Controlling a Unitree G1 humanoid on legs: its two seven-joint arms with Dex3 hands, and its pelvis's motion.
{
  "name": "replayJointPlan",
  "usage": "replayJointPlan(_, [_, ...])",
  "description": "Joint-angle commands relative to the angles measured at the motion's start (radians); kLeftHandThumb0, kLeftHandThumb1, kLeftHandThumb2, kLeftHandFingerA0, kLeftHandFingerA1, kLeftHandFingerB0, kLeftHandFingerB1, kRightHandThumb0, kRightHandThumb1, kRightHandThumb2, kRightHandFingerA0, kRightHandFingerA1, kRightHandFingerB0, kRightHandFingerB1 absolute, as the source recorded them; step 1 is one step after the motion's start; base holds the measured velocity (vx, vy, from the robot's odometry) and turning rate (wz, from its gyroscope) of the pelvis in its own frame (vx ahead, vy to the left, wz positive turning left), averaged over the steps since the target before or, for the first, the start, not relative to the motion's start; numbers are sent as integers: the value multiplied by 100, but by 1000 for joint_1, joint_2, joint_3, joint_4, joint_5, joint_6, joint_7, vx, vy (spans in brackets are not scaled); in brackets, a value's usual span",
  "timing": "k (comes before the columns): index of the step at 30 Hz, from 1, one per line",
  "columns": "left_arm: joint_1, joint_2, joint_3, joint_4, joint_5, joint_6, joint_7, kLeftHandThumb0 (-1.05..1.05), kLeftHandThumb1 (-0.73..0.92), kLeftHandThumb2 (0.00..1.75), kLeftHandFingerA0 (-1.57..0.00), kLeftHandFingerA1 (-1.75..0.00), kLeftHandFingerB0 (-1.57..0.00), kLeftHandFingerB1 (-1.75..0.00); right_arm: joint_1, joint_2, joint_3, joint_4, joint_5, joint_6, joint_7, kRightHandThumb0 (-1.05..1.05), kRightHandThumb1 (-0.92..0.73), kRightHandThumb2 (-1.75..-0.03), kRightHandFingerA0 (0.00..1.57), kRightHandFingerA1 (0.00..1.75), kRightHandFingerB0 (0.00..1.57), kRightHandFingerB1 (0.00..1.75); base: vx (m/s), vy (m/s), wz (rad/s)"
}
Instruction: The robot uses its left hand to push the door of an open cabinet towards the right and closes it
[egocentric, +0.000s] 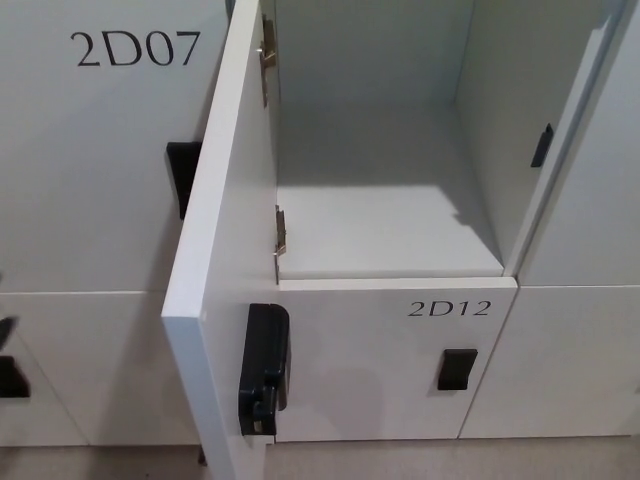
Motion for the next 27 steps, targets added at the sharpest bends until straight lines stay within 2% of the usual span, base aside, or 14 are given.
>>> replayJointPlan(1, [-226, -140, -386, -165, 430, 118, 17, -34, 54, 112, 0, -46, 0, -47, 1, -7, 2, 8, -6, -5, -12, -58, -92, -67, 24, 32, 20, 29, 0, 0, 0])
replayJointPlan(3, [-261, -226, -488, -235, 497, 141, -33, -35, 53, 112, 0, -46, 0, -47, 0, -7, 1, 7, -4, -3, -7, -57, -92, -68, 24, 32, 21, 29, 0, 0, 0])
replayJointPlan(5, [-265, -272, -531, -299, 510, 157, -59, -35, 52, 111, 0, -47, 0, -47, -4, -8, 3, 8, -5, -3, -6, -57, -92, -68, 24, 32, 21, 30, 0, 0, 0])
replayJointPlan(6, [-267, -305, -560, -357, 522, 173, -91, -81, 83, 115, -14, -45, 0, -33, -4, -7, 4, 7, -6, -4, -6, -58, -92, -67, 24, 33, 20, 30, 0, 0, 0])
replayJointPlan(9, [-278, -344, -604, -441, 542, 207, -134, -78, 82, 115, -16, -46, 0, -35, -5, -1, 7, 5, -9, -1, -10, -58, -92, -67, 25, 33, 21, 30, 0, 0, 0])
replayJointPlan(10, [-297, -380, -623, -475, 540, 212, -144, -35, 53, 112, 0, -47, 0, -48, -6, 2, 13, 5, -14, 0, -14, -57, -92, -68, 25, 33, 21, 30, 0, 0, 0])
replayJointPlan(16, [-450, -556, -678, -586, 510, 253, -192, -35, 53, 112, 0, -48, 0, -48, -18, 11, 22, 11, -19, -2, -14, -58, -92, -67, 26, 35, 22, 31, 4, 4, 4])
replayJointPlan(17, [-517, -624, -687, -597, 491, 280, -225, -35, 52, 111, 0, -47, 0, -47, -19, 14, 26, 10, -23, -2, -21, -59, -92, -67, 26, 35, 23, 31, 13, 14, 9])
replayJointPlan(24, [-721, -760, -721, -645, 488, 319, -314, -35, 51, 112, 0, -48, 0, -47, -36, 19, 7, 13, 6, -6, -5, -57, -90, -67, 26, 34, 22, 30, 6, 13, 7])
replayJointPlan(25, [-740, -774, -722, -642, 487, 317, -317, -87, 92, 76, -21, -32, -16, -28, -42, 20, 6, 15, 8, -2, -3, -57, -91, -67, 26, 34, 22, 31, 0, 0, 0])
replayJointPlan(27, [-777, -833, -717, -622, 461, 310, -304, -79, 91, 73, -24, -33, -18, -28, -60, 25, 7, 18, 9, 6, 5, -56, -91, -67, 22, 33, 20, 30, 0, 0, 0])
